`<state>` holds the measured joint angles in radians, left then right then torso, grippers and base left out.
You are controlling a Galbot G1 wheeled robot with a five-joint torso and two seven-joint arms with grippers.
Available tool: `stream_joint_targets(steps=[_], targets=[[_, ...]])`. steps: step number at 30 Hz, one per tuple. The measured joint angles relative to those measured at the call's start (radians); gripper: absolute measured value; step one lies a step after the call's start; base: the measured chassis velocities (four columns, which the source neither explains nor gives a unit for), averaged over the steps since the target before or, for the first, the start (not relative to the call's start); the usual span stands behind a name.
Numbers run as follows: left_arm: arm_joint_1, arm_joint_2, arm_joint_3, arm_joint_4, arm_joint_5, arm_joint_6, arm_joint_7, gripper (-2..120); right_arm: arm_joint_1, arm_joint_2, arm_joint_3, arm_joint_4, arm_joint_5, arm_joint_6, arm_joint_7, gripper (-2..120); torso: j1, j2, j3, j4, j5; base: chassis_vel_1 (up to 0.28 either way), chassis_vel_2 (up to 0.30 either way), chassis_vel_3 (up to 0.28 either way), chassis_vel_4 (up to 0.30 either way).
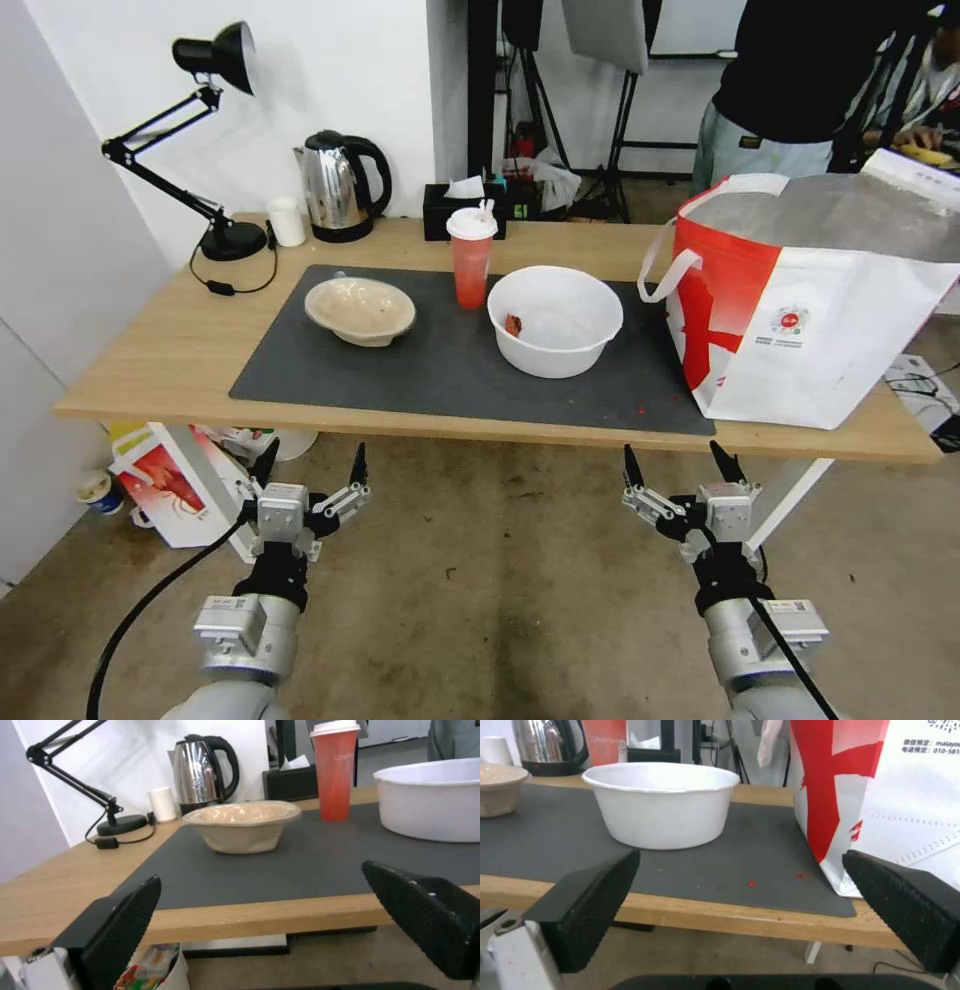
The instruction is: Pick up the trash from the table and place it into the takeout bag.
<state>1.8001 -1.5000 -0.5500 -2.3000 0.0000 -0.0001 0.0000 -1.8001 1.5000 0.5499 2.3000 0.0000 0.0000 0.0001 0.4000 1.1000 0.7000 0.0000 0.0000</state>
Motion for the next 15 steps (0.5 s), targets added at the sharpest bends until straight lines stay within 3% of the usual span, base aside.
stream_joint_targets(steps=[15], targets=[[0.0, 0.0, 0.0, 0.0, 0.0, 0.0, 0.0, 100, 0.0, 0.0, 0.0, 0.0, 0.0, 0.0, 0.0, 100, 0.0, 0.0, 0.0, 0.0, 0.0, 0.0, 0.0, 0.0, 0.0]])
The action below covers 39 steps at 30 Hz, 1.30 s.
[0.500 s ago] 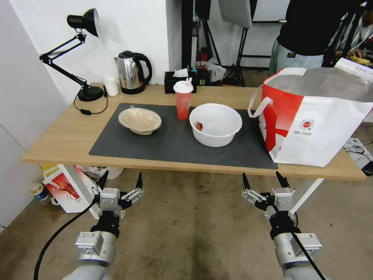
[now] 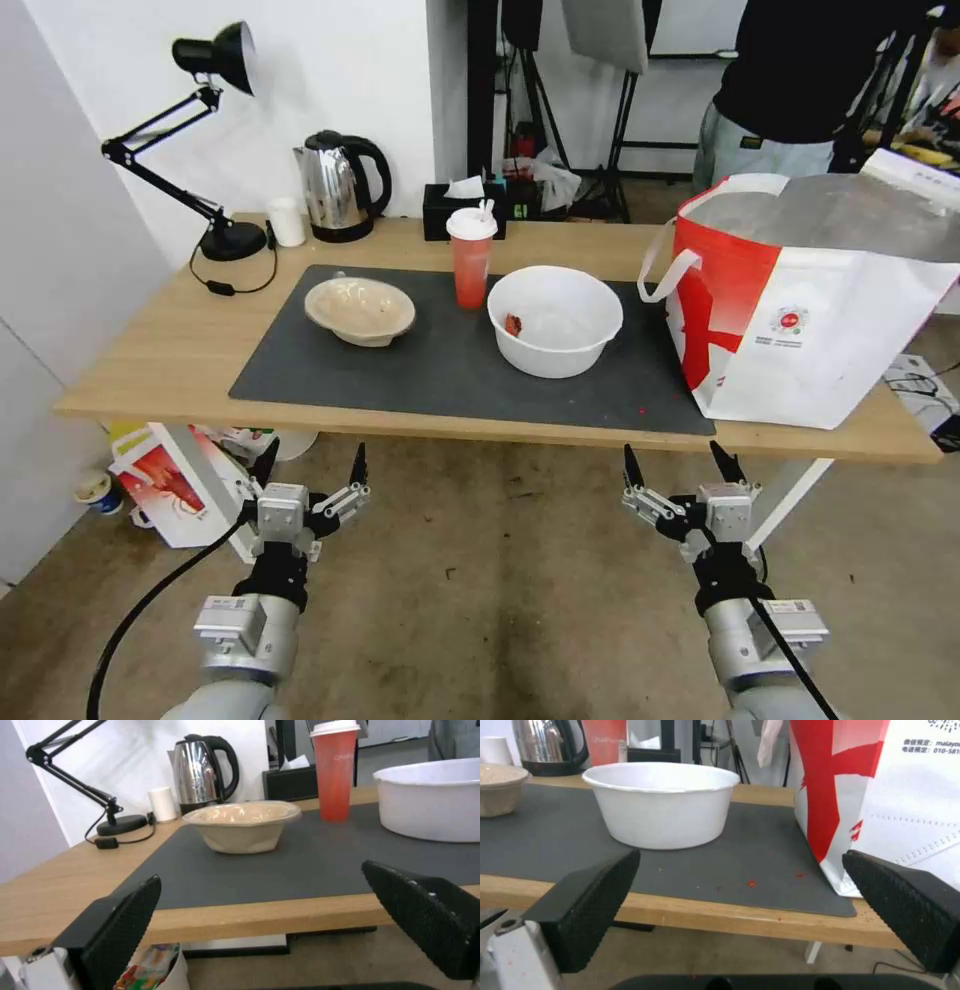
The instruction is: Pick up the trash from the table and place it into the takeout bag.
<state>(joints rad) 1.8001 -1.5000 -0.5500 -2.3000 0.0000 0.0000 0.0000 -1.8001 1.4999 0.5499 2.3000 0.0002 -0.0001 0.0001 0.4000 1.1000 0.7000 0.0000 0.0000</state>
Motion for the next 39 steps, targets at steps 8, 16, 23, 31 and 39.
stream_joint_targets(steps=[8, 16, 23, 31, 39], targets=[[-0.026, 0.048, -0.001, -0.026, -0.101, 0.121, -0.042, 100, 0.033, -0.114, -0.013, 0.021, 0.081, -0.072, 0.034, 100, 0.0, 0.0, 0.0, 0.0, 0.0, 0.0, 0.0, 0.0, 0.0], [-0.074, 0.136, -0.004, -0.078, -0.285, 0.343, -0.122, 100, 0.059, -0.235, -0.023, 0.041, 0.145, -0.126, 0.059, 100, 0.0, 0.0, 0.0, 0.0004, -0.0002, 0.0, 0.0, 0.0, 0.0], [-0.082, 0.197, -0.029, -0.147, -0.405, 0.464, -0.158, 100, 0.083, -0.335, -0.029, 0.06, 0.209, -0.176, 0.083, 100, 0.0, 0.0, 0.0, -0.0002, 0.0011, 0.0, 0.0, 0.0, 0.0], [-0.065, 0.202, -0.04, -0.166, -0.422, 0.478, -0.159, 100, 0.152, -0.551, -0.048, 0.124, 0.396, -0.327, 0.156, 100, 0.0, 0.0, 0.0, 0.0001, 0.0001, 0.0, 0.0, 0.0, 0.0], [-0.06, 0.2, -0.044, -0.173, -0.419, 0.468, -0.159, 100, 0.203, -0.708, -0.048, 0.179, 0.536, -0.408, 0.203, 100, 0.0, 0.0, 0.0, 0.0003, -0.0001, 0.0, 0.0, 0.0, 0.0]])
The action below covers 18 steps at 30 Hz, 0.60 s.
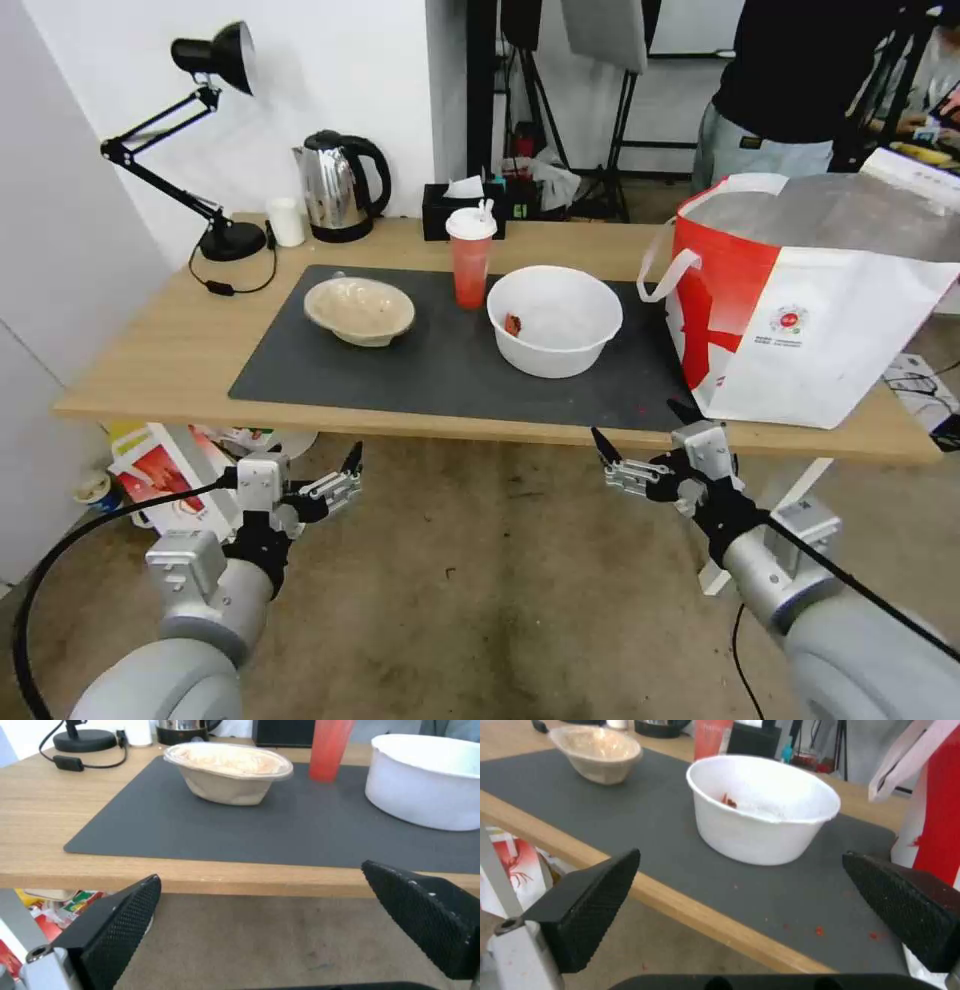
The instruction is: Pick up the trash from the table and place it into the takeout bag.
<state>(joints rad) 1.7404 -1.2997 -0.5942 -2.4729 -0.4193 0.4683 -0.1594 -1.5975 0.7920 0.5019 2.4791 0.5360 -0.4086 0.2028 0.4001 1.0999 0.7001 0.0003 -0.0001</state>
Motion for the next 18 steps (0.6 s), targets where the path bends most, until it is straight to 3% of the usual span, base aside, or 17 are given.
stream_joint_targets(steps=[15, 18], targets=[[-0.002, -0.003, -0.012, -0.018, -0.015, -0.032, 0.004, 100, 0.079, -0.023, 0.021, -0.021, 0.076, 0.079, -0.055, 100, 0.0, 0.0, 0.0, -0.0004, 0.0, 0.0, 0.0, 0.0, 0.0], [-0.001, -0.002, -0.019, -0.02, -0.025, -0.037, 0.019, 100, 0.21, -0.076, 0.026, -0.055, 0.18, 0.111, -0.094, 100, 0.0, 0.0, 0.0, -0.0002, 0.0003, 0.0, 0.0, 0.0, 0.0]])
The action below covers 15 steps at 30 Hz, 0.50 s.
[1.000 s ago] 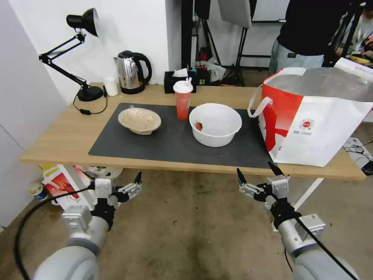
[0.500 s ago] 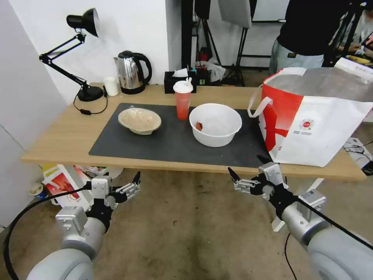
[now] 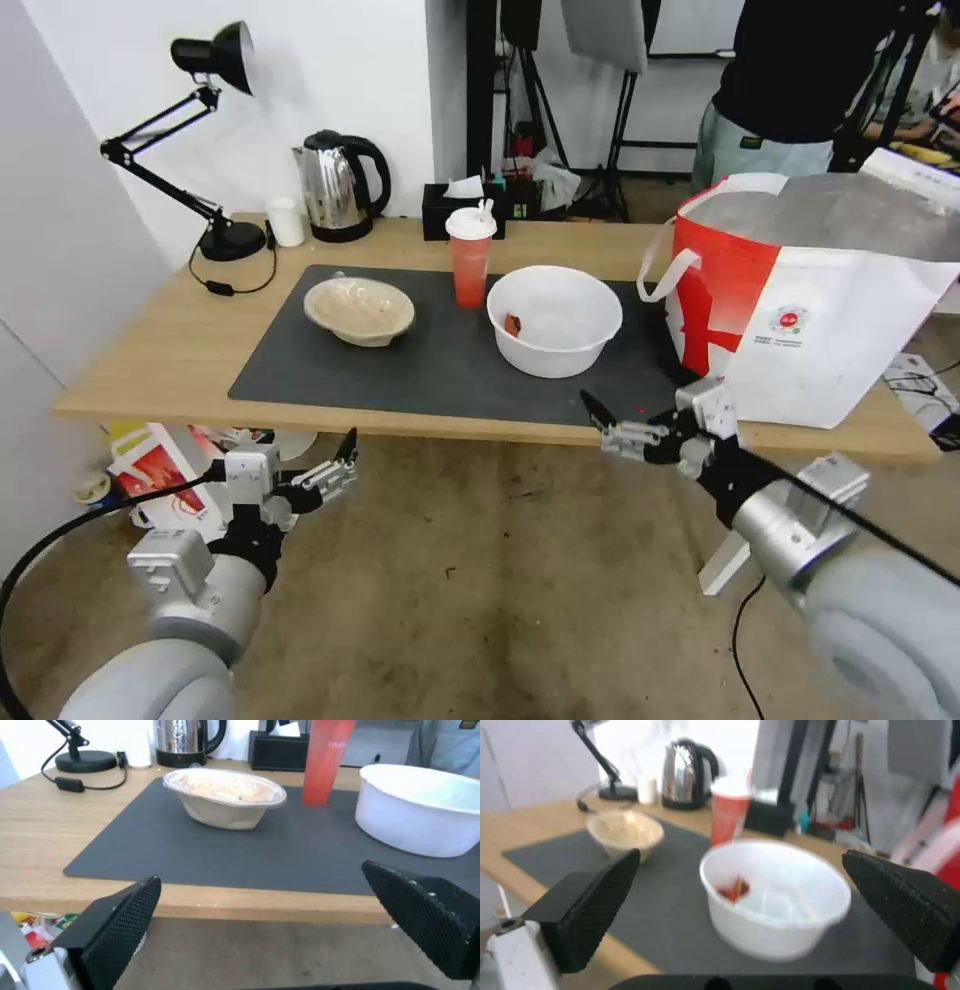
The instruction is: Pick up the trash from the table and place it into the takeout bag.
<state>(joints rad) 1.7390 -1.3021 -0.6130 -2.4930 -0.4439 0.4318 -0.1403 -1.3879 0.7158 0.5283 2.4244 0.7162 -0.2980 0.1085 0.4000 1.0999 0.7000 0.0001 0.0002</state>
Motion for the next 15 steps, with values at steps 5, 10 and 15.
stream_joint_targets(steps=[5, 10, 15], targets=[[-0.003, -0.005, 0.0, 0.006, 0.0, -0.012, 0.01, 100, 0.213, -0.102, -0.048, -0.08, 0.136, 0.007, -0.05, 100, 0.0, 0.0, 0.0, -0.0001, 0.0002, 0.0, 0.0, 0.0, 0.0], [-0.01, -0.012, 0.002, 0.015, 0.0, -0.013, 0.014, 100, 0.494, -0.204, -0.199, -0.161, 0.292, -0.029, -0.076, 100, 0.0, 0.0, 0.0, 0.0001, -0.0002, 0.0, 0.0, 0.0, 0.0], [-0.023, -0.018, 0.002, 0.027, 0.0, -0.013, 0.015, 100, 0.644, -0.236, -0.3, -0.196, 0.389, -0.107, -0.075, 100, 0.0, 0.0, 0.0, 0.0002, -0.0003, 0.0, 0.0, 0.0, 0.0]])
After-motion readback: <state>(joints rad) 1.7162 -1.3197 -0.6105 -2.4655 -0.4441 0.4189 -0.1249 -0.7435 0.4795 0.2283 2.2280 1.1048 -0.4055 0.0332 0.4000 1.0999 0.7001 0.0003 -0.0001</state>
